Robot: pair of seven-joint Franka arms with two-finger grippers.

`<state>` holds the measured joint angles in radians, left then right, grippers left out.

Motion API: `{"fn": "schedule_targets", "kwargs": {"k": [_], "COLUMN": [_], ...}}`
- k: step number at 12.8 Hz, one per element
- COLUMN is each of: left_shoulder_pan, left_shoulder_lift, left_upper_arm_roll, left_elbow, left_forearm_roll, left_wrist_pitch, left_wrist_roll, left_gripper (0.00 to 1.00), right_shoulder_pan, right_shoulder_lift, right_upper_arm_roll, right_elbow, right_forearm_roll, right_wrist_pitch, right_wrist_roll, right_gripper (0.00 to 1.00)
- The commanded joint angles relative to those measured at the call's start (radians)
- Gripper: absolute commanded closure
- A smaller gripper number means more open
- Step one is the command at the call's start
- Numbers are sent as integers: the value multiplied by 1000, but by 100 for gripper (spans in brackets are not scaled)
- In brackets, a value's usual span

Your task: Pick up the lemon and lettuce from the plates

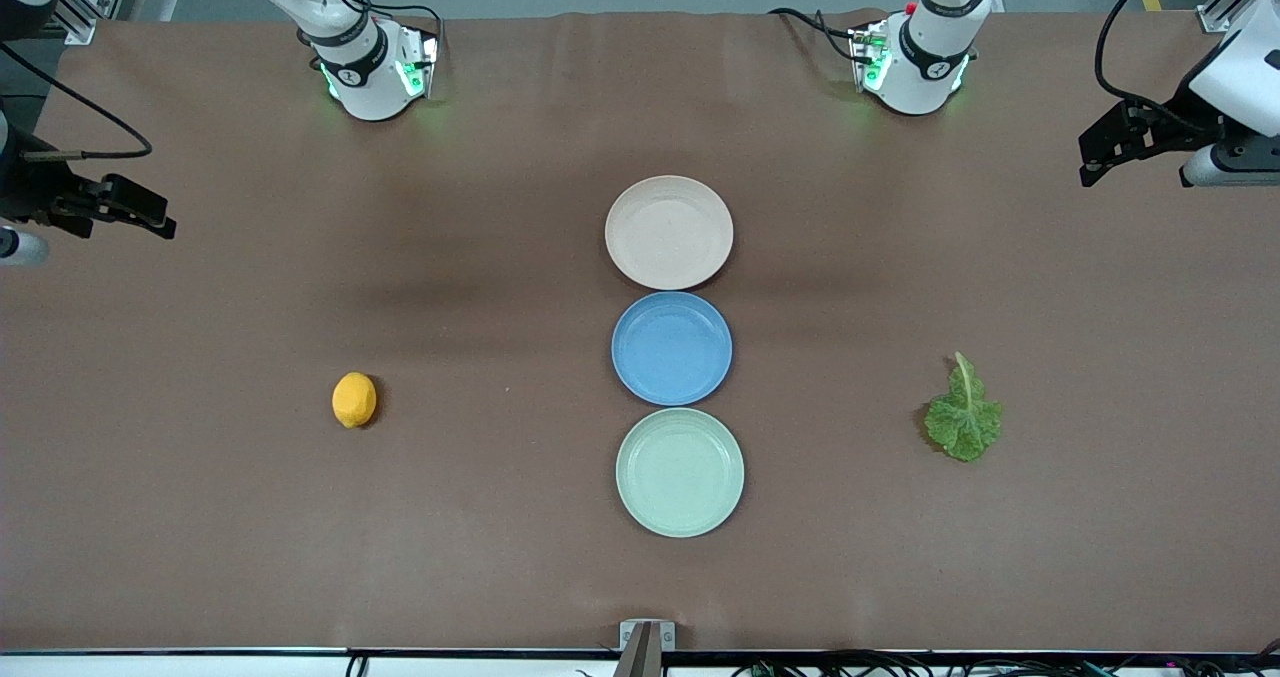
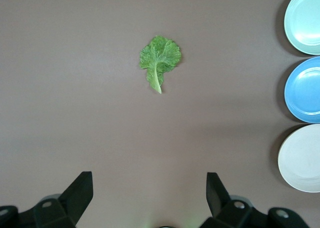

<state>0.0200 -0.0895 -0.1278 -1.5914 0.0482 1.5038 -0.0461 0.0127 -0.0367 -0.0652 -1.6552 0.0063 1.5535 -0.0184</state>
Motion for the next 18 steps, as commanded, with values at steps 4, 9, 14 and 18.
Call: {"fn": "schedule_targets", "kwargs": {"k": [4,9,14,18], "left_shoulder_pan": [9,8,11,6], "left_shoulder_lift": [-1,4,17,17], "left_upper_arm_roll": [0,2,2,0], "left_elbow": [5,8,36,36], "left_forearm_roll": [-50,-42,-36,-37], "left_wrist_pitch": [-14,-14,-14,-14], "left_wrist_roll": [-9,6,9,-6], "left_gripper": [0,0,0,0], "right_shoulder_pan": [-11,-8,1,12], "right_shoulder_lift": [-49,-48,-46,-45], "right_upper_arm_roll": [15,16,18,16], "right_elbow": [-57,-57,-57,-57], "right_forearm_roll": [-14,-14,-12,-9], "right_wrist_pitch": [19,28,37,48], "right_wrist_roll": [-11,-9,-9,-9], "right_gripper": [0,0,0,0]}}
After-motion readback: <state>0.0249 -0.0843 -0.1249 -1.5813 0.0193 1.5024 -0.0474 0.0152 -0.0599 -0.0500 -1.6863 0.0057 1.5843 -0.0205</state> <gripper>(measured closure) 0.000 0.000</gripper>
